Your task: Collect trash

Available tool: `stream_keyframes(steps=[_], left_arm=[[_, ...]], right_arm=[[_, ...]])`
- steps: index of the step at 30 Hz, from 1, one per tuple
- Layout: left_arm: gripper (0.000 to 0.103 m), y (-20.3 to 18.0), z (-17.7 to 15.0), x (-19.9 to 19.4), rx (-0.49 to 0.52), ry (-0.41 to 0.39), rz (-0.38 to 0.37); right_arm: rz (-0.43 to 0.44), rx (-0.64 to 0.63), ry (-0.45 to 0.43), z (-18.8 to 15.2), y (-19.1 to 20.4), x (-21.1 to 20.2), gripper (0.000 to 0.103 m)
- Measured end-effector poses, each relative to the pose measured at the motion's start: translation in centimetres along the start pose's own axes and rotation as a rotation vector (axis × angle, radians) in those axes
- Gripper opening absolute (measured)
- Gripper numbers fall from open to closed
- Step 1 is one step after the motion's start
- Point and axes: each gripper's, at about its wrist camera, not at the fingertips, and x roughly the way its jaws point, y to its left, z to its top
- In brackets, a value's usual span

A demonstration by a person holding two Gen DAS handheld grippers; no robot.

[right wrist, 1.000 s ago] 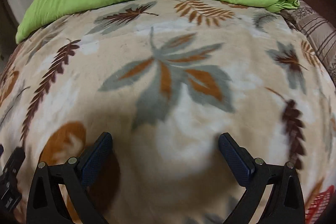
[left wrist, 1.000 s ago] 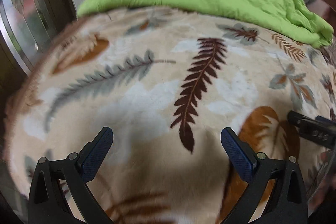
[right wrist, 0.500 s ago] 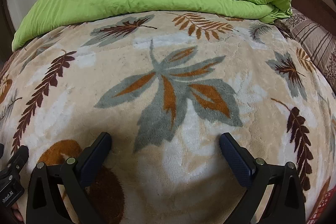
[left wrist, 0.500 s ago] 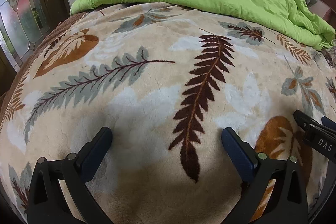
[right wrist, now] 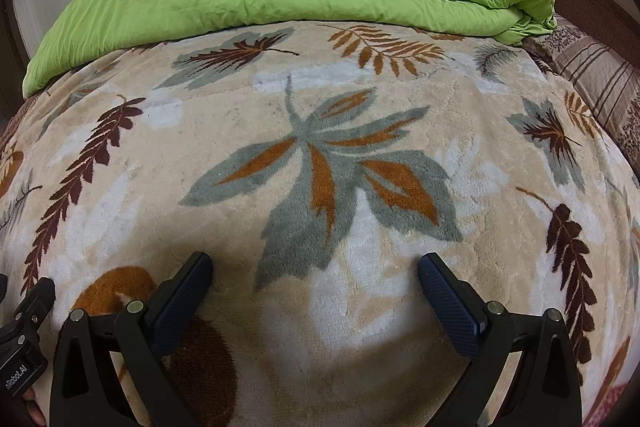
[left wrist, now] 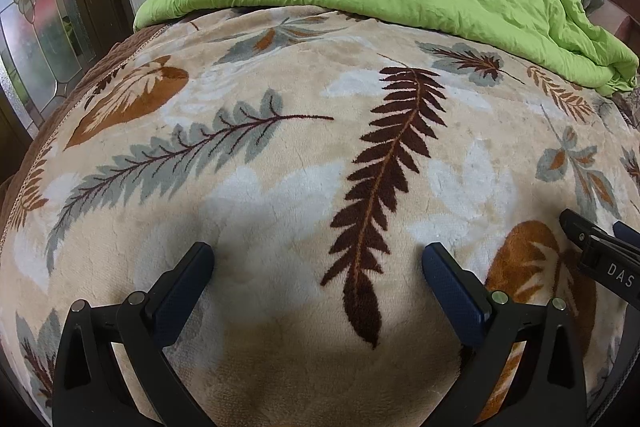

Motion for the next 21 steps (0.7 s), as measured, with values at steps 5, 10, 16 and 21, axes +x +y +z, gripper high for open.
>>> stream_keyframes(steps=[5,10,16,21], left_arm=[[0.103,-0.18,-0.03,0.02,0.004,0.000,0.006],[0.103,-0.08,-0.04,0.01,0.005,0.001,0.007],[0.103,-0.13,0.04,0.02,0.005,-0.003,0.006],[0.103,-0.24,0.15,0.13,0.007,-0.001,0.009]], right_arm=[[0.000,0.000,0.000,0.01,-0.02,0.00,0.103],[0.000,0.000,0.000,-0.01,-0.01,0.00,0.103],[0.000,0.000,0.000,-0.02,-0.01,0.01,0.103],[0.000,0.001,0.000,-0.02,-0.01,0.01,0.103]])
